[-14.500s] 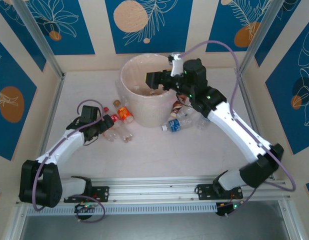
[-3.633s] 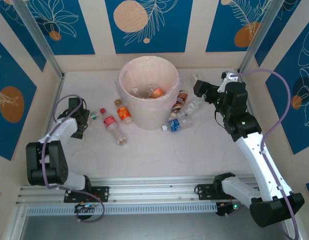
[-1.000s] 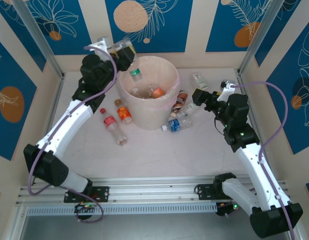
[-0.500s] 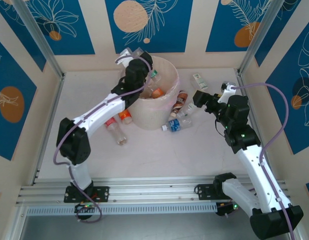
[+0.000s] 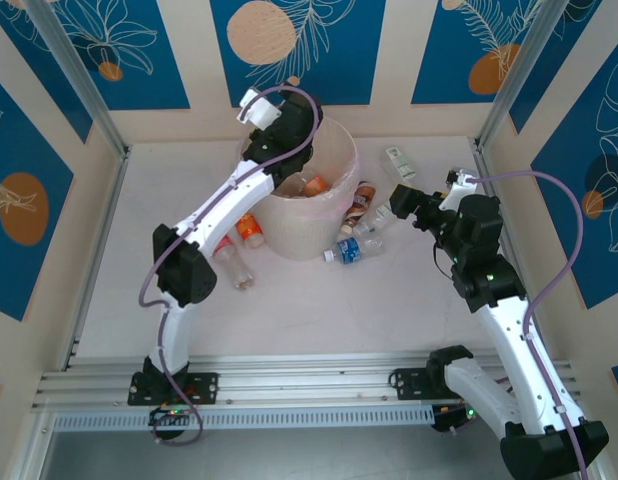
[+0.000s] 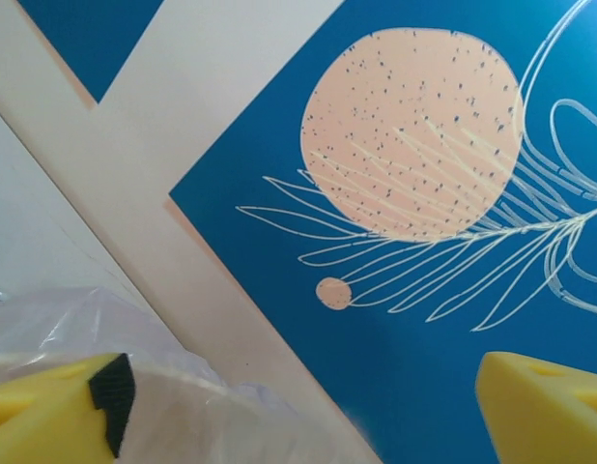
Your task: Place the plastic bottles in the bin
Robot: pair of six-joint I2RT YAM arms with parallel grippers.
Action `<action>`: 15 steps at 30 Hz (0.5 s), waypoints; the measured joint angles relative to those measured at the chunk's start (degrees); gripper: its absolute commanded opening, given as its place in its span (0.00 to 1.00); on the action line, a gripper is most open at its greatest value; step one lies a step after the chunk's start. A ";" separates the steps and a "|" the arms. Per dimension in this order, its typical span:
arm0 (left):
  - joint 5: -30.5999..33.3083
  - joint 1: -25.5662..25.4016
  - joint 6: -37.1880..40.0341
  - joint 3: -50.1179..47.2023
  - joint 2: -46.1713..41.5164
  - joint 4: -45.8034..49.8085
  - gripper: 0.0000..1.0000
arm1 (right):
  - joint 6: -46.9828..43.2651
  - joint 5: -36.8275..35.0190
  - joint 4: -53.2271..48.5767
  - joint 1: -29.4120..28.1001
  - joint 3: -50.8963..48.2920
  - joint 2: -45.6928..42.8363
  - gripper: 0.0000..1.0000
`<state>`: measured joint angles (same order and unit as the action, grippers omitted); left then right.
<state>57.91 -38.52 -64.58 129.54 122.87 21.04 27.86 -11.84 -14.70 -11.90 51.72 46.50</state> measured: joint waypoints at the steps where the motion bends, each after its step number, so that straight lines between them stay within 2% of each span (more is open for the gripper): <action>1: 0.07 -0.02 0.11 1.57 1.03 0.94 0.99 | 0.00 -0.04 -0.11 0.00 0.00 0.00 0.99; 6: -0.42 -0.13 2.05 6.21 3.72 5.14 1.00 | -0.33 -0.55 -0.83 0.02 0.00 -0.22 1.00; 15: -4.07 -0.42 6.36 6.99 3.56 8.02 1.00 | -0.61 -2.19 -1.11 0.66 -0.11 0.66 1.00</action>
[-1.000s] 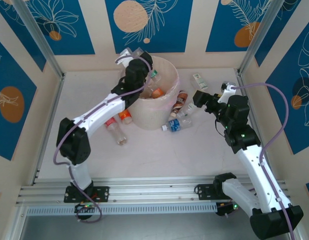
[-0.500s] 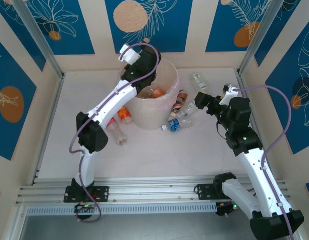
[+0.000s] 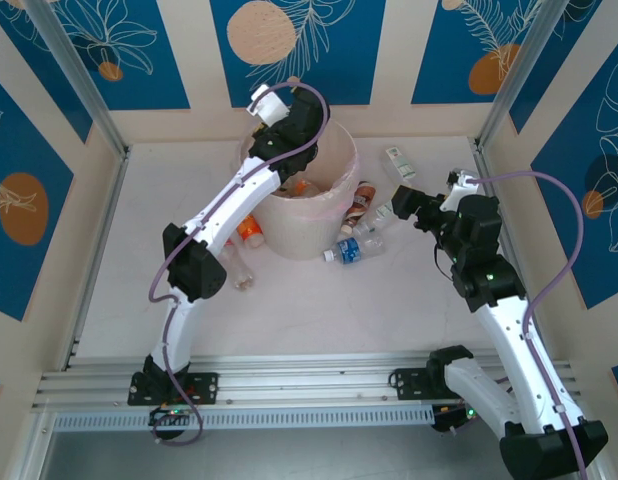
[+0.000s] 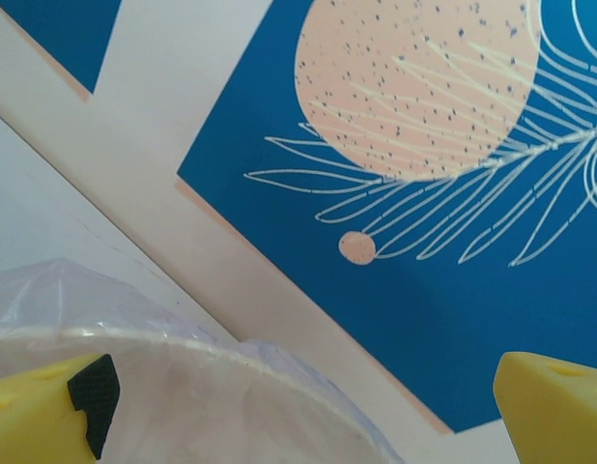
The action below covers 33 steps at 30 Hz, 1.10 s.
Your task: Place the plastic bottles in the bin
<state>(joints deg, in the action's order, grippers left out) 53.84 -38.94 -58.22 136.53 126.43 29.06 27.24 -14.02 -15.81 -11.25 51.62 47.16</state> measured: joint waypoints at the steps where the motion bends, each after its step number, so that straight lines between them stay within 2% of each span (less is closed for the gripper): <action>1: -0.85 0.00 0.79 -0.31 -0.24 -0.11 1.00 | 0.00 -0.17 -0.13 0.24 0.00 0.48 1.00; 4: -3.58 -0.09 3.45 -6.56 -3.85 -3.30 1.00 | 0.48 -0.42 -0.61 1.27 0.00 3.13 1.00; 9: -7.41 -0.24 7.45 -23.93 -14.47 -14.21 1.00 | 3.08 -0.44 -2.08 3.19 0.00 8.46 0.99; 12: -9.31 -0.24 9.81 -28.11 -18.38 -18.64 1.00 | 5.03 0.13 -2.49 4.02 0.00 11.58 0.99; 14: -10.97 -0.24 11.34 -30.08 -20.57 -21.53 1.00 | 7.30 0.24 -3.17 4.24 0.00 13.62 0.99; 19: -17.53 -0.24 16.11 -37.88 -26.73 -29.97 1.00 | 19.45 -1.11 -5.31 4.33 -1.81 16.52 1.00; 27: -26.23 -0.20 24.65 -46.16 -33.77 -32.59 1.00 | 34.32 1.51 -3.96 4.15 -10.62 16.41 1.00; 33: -28.24 0.33 28.52 -53.16 -41.59 -33.20 1.00 | 41.38 3.58 -0.83 1.55 -11.85 17.66 1.00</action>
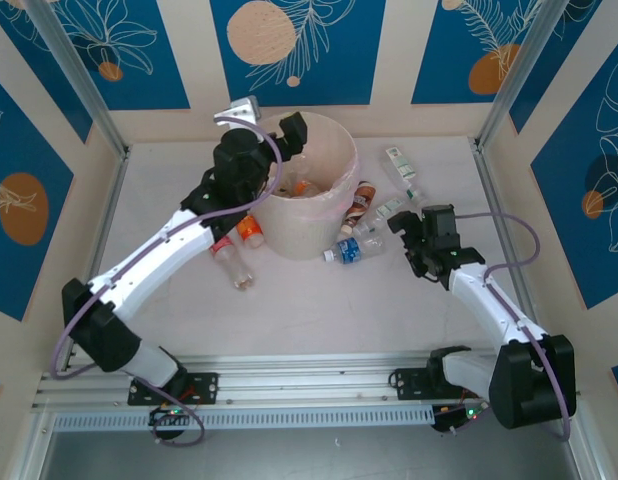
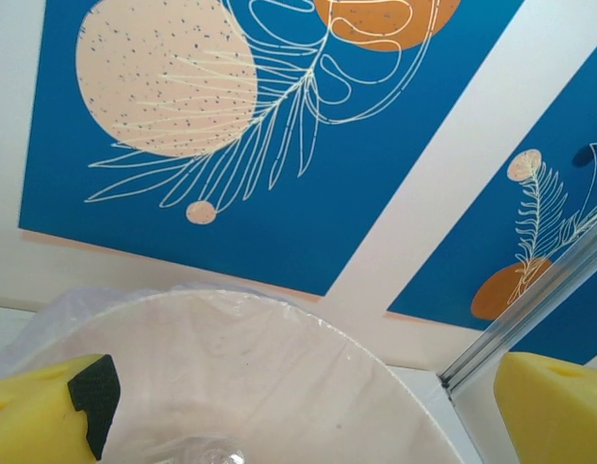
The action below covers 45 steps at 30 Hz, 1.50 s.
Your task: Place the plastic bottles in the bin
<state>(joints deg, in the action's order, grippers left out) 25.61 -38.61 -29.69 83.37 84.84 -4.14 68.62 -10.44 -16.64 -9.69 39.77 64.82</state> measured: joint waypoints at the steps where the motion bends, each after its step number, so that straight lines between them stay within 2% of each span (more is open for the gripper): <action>1: -0.09 0.20 0.31 -1.55 -1.53 -0.22 1.00 | 0.90 0.17 0.59 -0.76 0.00 0.52 1.00; 13: 0.17 4.04 0.46 -16.41 -11.72 -1.68 1.00 | 12.00 -0.94 6.40 -8.66 1.60 11.65 0.98; 18: -2.38 7.28 -1.92 -21.57 -13.84 -2.82 1.00 | 16.72 -0.94 9.90 -9.25 3.10 16.76 0.97; 25: -3.10 10.34 -5.14 -25.99 -17.46 -3.85 1.00 | 21.44 -3.26 9.62 -11.43 5.16 20.74 0.94; 35: -3.08 13.27 -6.60 -31.63 -20.63 -4.85 1.00 | 23.30 -3.52 9.62 -12.09 5.42 25.97 0.95; 41: -2.23 14.10 -6.43 -33.44 -22.14 -4.66 1.00 | 23.32 -3.52 9.18 -12.09 5.60 26.18 0.89; 45: -1.42 15.04 -6.43 -34.07 -23.15 -3.91 1.00 | 23.89 -4.09 9.29 -12.09 4.81 26.01 0.77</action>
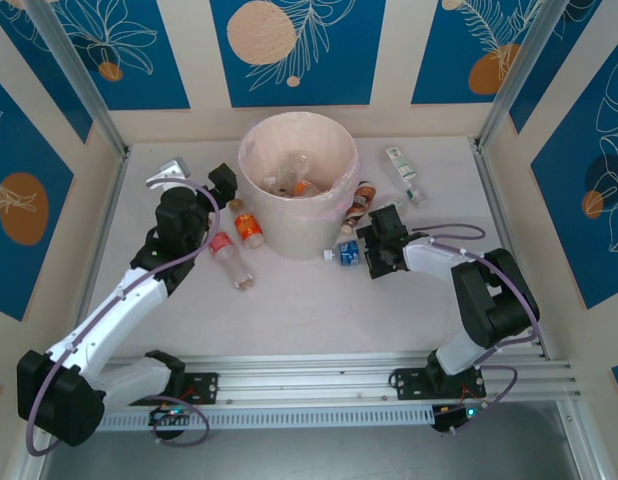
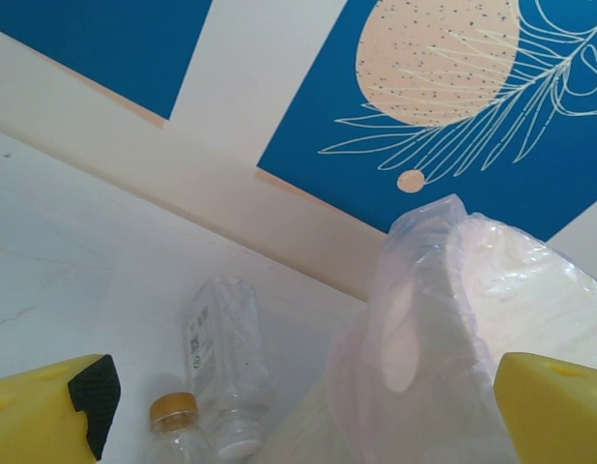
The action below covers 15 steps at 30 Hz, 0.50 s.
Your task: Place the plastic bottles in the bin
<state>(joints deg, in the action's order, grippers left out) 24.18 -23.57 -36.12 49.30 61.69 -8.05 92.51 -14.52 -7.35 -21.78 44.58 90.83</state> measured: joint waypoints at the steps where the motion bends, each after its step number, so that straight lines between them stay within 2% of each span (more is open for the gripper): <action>1: 0.07 0.13 -0.02 -0.24 -0.17 0.07 1.00 | 0.09 -0.13 0.22 -0.02 -0.39 -0.26 0.74; 6: 0.42 0.59 -0.02 -1.92 -1.14 0.15 1.00 | -0.31 -1.42 3.56 0.00 -3.63 -2.10 0.54; 12: 0.76 1.01 -0.50 -2.49 -1.29 0.15 1.00 | -4.90 -4.31 6.54 1.01 -7.04 -5.33 0.40; 15: 1.11 1.38 -1.14 -3.28 -1.66 0.15 1.00 | -8.79 -5.51 6.82 1.18 -7.85 -7.87 0.37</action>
<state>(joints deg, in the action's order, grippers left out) 25.30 -22.20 -37.26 46.02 60.03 -7.90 83.72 -20.03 -0.54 -20.60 36.73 82.96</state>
